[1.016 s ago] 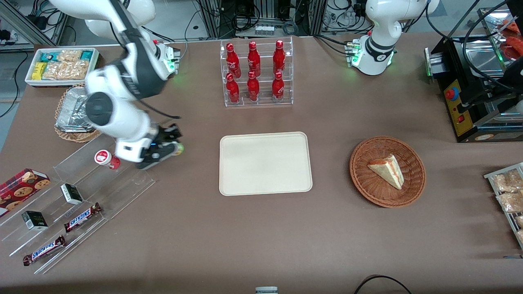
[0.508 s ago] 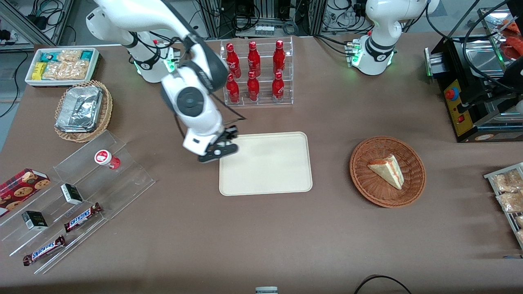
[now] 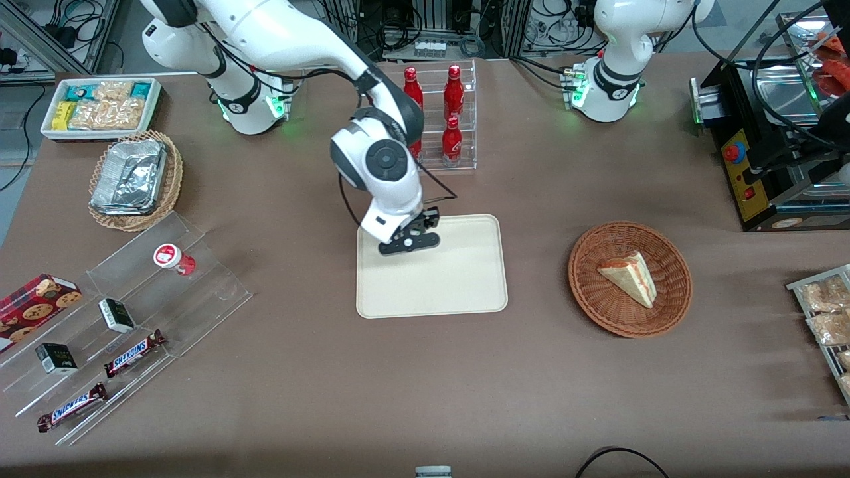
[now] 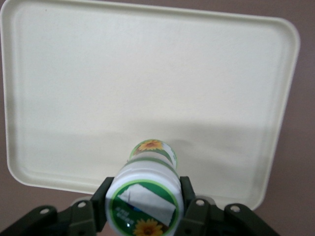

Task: Place green gum on tray
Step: 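Lower the gum container onto the tray and open the right gripper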

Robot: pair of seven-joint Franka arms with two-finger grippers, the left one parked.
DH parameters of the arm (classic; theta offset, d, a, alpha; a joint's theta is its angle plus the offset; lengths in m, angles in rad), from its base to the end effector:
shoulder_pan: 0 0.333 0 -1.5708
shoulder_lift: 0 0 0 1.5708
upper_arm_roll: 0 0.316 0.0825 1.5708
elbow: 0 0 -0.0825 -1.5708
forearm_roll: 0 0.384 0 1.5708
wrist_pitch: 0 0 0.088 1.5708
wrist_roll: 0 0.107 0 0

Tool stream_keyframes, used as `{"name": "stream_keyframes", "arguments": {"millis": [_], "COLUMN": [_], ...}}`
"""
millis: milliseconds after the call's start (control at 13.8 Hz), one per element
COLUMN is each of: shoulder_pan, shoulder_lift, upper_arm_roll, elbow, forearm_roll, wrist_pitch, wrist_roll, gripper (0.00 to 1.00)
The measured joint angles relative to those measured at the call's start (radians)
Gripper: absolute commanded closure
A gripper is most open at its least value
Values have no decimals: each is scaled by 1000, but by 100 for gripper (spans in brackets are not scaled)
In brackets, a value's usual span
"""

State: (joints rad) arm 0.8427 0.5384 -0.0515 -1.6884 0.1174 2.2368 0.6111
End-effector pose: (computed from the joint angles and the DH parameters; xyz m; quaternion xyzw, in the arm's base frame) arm 0.4706 0.4863 0.2875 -0.9978 -0.0577 0.0171 0.0290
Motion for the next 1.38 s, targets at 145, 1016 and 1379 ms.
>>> {"name": "stream_keyframes", "arguments": {"millis": [145, 1016, 1379], "shoulder_pan": [20, 19, 19], "shoulder_lift": [36, 182, 186], "upper_arm_roll": [0, -12, -13], "elbow": [1, 93, 114], "forearm_roll": [0, 0, -10], "wrist_pitch": [54, 153, 157], "wrist_roll": [28, 43, 41], "gripper": [100, 0, 0]}}
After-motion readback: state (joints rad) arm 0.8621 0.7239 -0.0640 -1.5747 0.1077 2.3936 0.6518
